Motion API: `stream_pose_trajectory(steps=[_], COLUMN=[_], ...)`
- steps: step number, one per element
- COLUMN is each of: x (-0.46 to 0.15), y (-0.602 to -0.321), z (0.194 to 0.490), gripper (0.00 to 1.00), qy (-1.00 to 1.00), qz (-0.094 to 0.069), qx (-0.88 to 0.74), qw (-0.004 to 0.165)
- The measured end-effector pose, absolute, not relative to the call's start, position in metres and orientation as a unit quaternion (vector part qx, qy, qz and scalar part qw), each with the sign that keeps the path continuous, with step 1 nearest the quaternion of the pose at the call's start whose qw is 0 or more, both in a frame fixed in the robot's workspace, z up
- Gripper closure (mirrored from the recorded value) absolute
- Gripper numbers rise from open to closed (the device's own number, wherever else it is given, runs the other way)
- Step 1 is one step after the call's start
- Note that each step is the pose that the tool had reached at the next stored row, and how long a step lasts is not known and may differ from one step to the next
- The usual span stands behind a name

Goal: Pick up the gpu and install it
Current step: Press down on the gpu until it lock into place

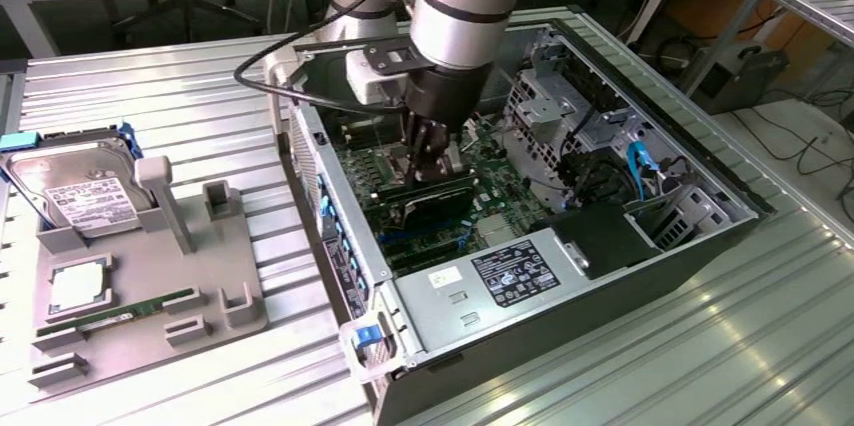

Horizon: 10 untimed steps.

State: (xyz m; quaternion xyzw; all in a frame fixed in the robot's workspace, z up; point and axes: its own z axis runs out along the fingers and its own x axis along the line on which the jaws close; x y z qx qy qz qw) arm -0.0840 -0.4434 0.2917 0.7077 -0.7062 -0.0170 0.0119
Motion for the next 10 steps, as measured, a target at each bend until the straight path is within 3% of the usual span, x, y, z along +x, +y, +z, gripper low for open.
stream_pose_trajectory(steps=[1,3,5,10], x=[-0.089,-0.092,-0.091,-0.091], y=[-0.442,-0.443,-0.443,-0.443], z=[0.285,0.269,0.3,0.3], gripper=[0.89,0.89,0.89,0.89], qy=[-0.706,-0.706,-0.706,-0.706], qz=[-0.016,-0.007,-0.007,-0.007], qx=[0.708,0.707,0.707,0.707], qw=[0.013,0.023,0.022,0.022])
